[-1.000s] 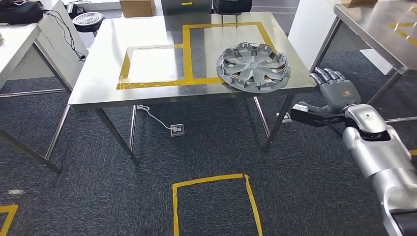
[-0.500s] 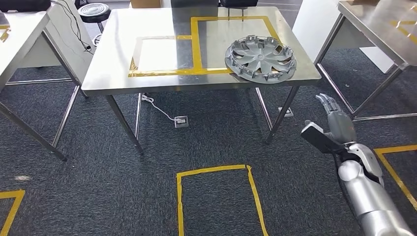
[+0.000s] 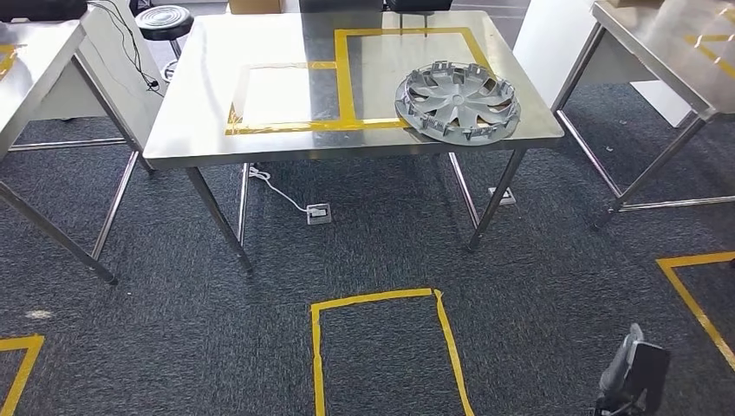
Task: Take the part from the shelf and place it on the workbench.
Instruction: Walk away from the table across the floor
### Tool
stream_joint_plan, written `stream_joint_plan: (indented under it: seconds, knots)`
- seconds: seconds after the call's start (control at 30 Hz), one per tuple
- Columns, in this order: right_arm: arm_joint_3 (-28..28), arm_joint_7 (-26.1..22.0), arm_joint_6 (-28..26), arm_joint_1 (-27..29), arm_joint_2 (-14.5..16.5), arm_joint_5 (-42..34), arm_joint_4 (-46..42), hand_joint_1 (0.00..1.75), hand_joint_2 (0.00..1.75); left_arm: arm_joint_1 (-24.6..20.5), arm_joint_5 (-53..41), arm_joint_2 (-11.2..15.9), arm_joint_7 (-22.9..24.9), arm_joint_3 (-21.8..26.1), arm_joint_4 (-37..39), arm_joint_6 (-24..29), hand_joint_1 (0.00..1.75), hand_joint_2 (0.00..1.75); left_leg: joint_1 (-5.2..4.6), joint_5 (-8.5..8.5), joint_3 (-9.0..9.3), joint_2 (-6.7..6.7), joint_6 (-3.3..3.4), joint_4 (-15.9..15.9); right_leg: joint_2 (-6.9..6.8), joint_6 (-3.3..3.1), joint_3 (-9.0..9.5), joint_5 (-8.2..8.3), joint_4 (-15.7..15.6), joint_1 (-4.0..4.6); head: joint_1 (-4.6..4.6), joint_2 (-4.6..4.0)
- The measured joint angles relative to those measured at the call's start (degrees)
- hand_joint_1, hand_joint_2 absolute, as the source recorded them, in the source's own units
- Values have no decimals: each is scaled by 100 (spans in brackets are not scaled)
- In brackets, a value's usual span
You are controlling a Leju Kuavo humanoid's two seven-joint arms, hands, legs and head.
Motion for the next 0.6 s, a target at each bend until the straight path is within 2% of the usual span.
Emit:
stream_joint_plan:
  seconds: [0.13, 0.27, 0.4, 0.6]
  knots:
    - [-738, 117, -175, -40, 75, -63, 1264, 0, 175, -6, -84, 8, 78, 0, 1, -2, 0, 175, 6, -2, -6, 33, -7, -1, 36, 2, -24, 2, 13, 6, -1, 0]
    - [-1255, 642, -313, 1, 146, -9, 2341, 0, 175, 1, -131, 13, 148, 0, 2, -87, 0, 175, 8, 1, -9, 37, -20, -1, 42, -7, -39, 1, 34, 6, -2, 0]
    - [-1444, 1174, -119, 19, 298, 199, 2973, 0, 175, 2, -133, 14, 194, 1, 2, -191, 0, 175, 9, 9, -14, 43, -34, -2, 50, -20, -48, 2, 46, 7, -1, 0]
    - [-1364, 2008, -283, 54, 575, 488, 3447, 0, 175, 33, -74, 47, 301, 0, -14, -268, 0, 175, 9, 17, -17, 45, -47, -2, 51, -33, -52, 7, 58, 6, -1, 0]
